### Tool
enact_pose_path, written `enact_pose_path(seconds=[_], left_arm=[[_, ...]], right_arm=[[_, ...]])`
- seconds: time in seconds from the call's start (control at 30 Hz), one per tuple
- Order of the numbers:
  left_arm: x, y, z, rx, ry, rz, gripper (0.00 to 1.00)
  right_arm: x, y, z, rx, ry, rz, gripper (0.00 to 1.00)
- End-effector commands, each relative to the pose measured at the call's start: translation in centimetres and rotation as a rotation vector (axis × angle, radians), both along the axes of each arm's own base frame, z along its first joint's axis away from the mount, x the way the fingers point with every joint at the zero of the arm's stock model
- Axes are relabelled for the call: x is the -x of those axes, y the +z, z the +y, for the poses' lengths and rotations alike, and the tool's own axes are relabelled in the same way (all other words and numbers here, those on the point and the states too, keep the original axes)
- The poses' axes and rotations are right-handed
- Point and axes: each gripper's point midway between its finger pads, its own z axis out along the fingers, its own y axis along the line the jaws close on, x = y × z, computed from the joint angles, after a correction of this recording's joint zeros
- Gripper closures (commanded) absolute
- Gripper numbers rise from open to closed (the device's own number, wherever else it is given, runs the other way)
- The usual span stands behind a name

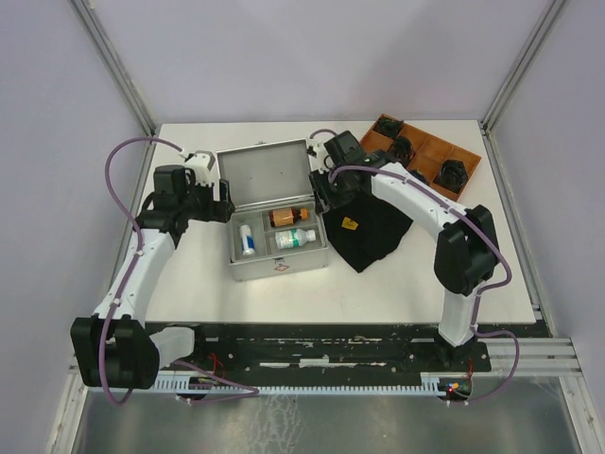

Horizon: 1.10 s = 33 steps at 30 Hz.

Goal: Organize the medicine kit

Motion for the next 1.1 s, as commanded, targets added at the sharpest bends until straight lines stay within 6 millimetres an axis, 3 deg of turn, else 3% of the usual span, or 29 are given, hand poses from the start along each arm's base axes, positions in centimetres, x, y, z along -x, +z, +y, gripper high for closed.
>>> enact_pose_path(seconds=[0.0, 0.2, 0.3, 0.43, 0.5, 0.63, 0.83, 1.07], left_arm=[[-1.7, 1.8, 0.6, -0.037, -0.01, -0.117, 0.08], [-2.0, 2.6, 0.9, -0.041, -0.007, -0.184, 0.01], [-2.2, 3.1, 0.9, -0.037, -0.008, -0.212, 0.0], [-2.8, 4.3, 0.8, -0.015, -0.022, -0.274, 0.01], [-3.1, 5.0, 0.6, 0.014, -0.031, -0.297, 0.0], [-3.9, 5.5, 0.5, 0.083, -0.021, -0.29, 0.0], [-5.9, 5.8, 1.9, 0.198, -0.019, -0.27, 0.0], [-7.3, 6.1, 1.3, 0.323, -0.108, -0.265, 0.0]], right_arm=[[-1.1, 4.4, -0.3, -0.11, -0.003, -0.159, 0.54], [-1.2, 5.0, -2.8, -0.156, -0.049, -0.143, 0.47], [-1.4, 5.3, -4.7, -0.189, -0.099, -0.12, 0.34], [-1.8, 6.1, -7.5, -0.269, -0.176, -0.092, 0.06], [-1.7, 6.3, -8.5, -0.291, -0.2, -0.083, 0.0], [-1.3, 6.7, -9.4, -0.337, -0.225, -0.099, 0.0], [0.1, 8.0, -9.2, -0.405, -0.176, -0.142, 0.01], [0.6, 9.0, -9.6, -0.423, -0.145, -0.193, 0.01]])
